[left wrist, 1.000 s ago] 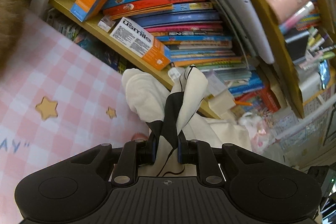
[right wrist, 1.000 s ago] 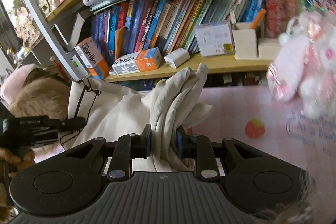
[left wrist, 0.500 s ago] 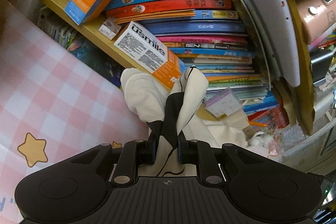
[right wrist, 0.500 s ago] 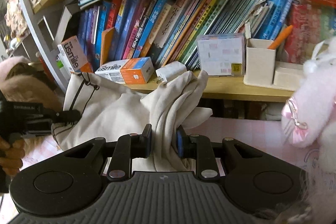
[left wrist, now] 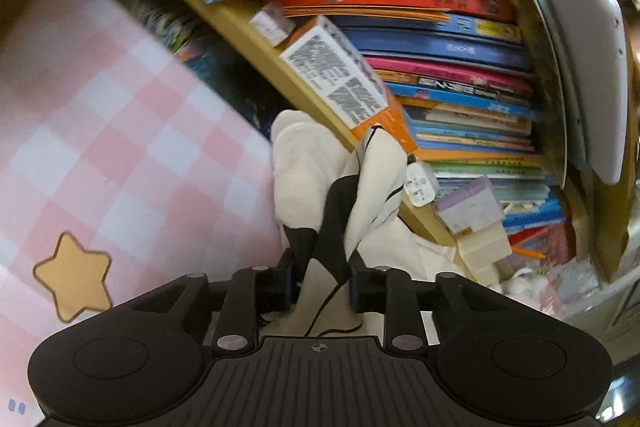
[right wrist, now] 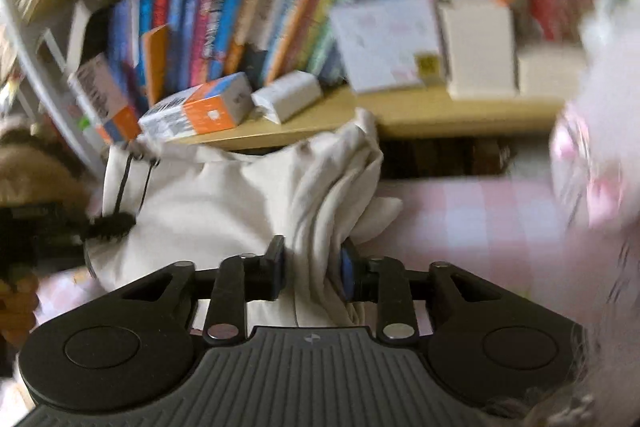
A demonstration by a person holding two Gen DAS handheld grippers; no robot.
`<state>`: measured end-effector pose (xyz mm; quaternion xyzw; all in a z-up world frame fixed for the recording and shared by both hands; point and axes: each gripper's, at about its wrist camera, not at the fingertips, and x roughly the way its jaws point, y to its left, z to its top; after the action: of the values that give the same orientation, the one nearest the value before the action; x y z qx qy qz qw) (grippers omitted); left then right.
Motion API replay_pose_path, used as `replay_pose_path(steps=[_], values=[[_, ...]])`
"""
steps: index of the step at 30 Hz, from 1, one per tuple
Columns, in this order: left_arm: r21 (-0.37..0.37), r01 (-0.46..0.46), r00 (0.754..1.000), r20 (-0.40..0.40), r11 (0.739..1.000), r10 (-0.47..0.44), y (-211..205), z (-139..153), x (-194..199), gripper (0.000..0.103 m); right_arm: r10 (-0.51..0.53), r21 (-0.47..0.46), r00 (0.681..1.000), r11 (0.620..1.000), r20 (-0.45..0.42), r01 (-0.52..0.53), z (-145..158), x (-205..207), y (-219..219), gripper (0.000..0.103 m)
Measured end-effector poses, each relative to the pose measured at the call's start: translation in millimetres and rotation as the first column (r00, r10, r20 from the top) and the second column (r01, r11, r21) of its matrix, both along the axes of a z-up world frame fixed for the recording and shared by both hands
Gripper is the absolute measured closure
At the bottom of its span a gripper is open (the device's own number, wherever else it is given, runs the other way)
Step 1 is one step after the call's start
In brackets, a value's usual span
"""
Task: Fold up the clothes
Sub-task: 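Lift the folded shirt with both grippers and carry it toward the bookshelf, then lower the folded shirt onto the mat and open both grippers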
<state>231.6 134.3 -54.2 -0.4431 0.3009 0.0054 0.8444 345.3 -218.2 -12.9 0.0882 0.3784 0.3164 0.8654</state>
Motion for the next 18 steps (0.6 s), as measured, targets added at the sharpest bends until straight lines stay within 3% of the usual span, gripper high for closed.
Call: replay_pose_path(steps=[3,8,10,12,14,18], values=[[0.012,-0.022,1.0,-0.007,1.0,0.023,1,2,-4,0.064,-0.05,0.05,0.998,0.997,-0.045,0.052,-1,-2,-12,0.057],[0.036,-0.051,0.999,0.011,0.998,0.051,1,11,-21,0.064,-0.127,0.119,0.985,0.983,-0.118,0.141,0,-7,-32,0.055],[0.024,-0.061,0.998,0.022,0.998,0.061,3,11,-28,0.068,-0.155,0.146,0.977,0.974,-0.145,0.176,1,-9,-39,0.057],[0.023,-0.063,0.998,0.007,0.998,0.062,4,7,-29,0.068,-0.163,0.174,0.973,0.966,-0.163,0.191,2,-9,-44,0.07],[0.022,-0.067,0.998,0.0,0.997,0.067,5,3,-28,0.07,-0.151,0.155,0.971,0.971,-0.186,0.181,-2,-6,-40,0.076],[0.035,-0.074,0.997,0.002,0.997,0.074,3,3,-28,0.068,-0.153,0.134,0.97,0.975,-0.188,0.18,-8,-2,-34,0.077]])
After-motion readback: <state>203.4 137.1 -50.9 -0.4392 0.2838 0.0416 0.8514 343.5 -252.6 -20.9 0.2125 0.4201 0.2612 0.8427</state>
